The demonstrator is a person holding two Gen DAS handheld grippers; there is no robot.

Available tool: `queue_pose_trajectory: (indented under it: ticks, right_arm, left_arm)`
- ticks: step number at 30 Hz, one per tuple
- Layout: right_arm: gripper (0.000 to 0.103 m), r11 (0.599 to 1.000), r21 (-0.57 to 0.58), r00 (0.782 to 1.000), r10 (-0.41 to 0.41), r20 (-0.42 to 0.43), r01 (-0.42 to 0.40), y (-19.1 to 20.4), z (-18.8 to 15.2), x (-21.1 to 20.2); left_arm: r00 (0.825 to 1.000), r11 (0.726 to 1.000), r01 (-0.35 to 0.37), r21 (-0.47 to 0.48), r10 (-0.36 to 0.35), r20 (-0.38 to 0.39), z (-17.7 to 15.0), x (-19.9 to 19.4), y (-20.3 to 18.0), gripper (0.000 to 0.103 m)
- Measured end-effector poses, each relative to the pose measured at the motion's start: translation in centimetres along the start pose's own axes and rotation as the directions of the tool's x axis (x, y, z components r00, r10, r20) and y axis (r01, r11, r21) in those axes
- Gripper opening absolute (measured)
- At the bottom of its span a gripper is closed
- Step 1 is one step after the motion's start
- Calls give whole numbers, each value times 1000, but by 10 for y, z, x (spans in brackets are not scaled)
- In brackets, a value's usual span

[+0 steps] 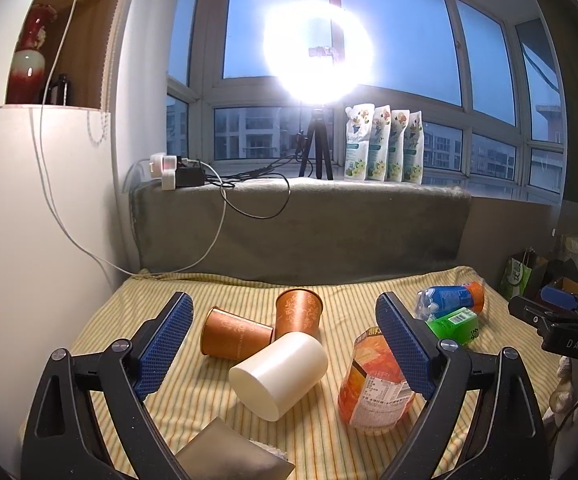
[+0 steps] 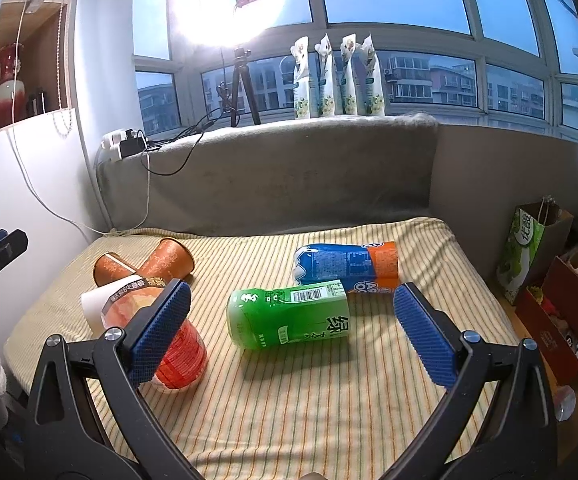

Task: Flip cup upright

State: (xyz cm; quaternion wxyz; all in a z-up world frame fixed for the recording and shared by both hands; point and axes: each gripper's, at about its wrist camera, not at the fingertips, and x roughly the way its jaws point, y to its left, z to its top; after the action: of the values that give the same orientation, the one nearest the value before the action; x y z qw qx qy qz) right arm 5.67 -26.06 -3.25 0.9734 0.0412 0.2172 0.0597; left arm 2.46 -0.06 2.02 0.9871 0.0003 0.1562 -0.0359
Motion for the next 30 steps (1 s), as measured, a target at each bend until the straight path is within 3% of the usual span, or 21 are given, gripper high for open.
queue_pose_trajectory:
  ticks: [30]
  right_arm:
    - [103, 1000, -9, 1000, 25, -19, -25, 5, -3, 1]
  left_arm:
    - [1000, 1000, 11, -25, -12, -15, -2, 2, 3, 93]
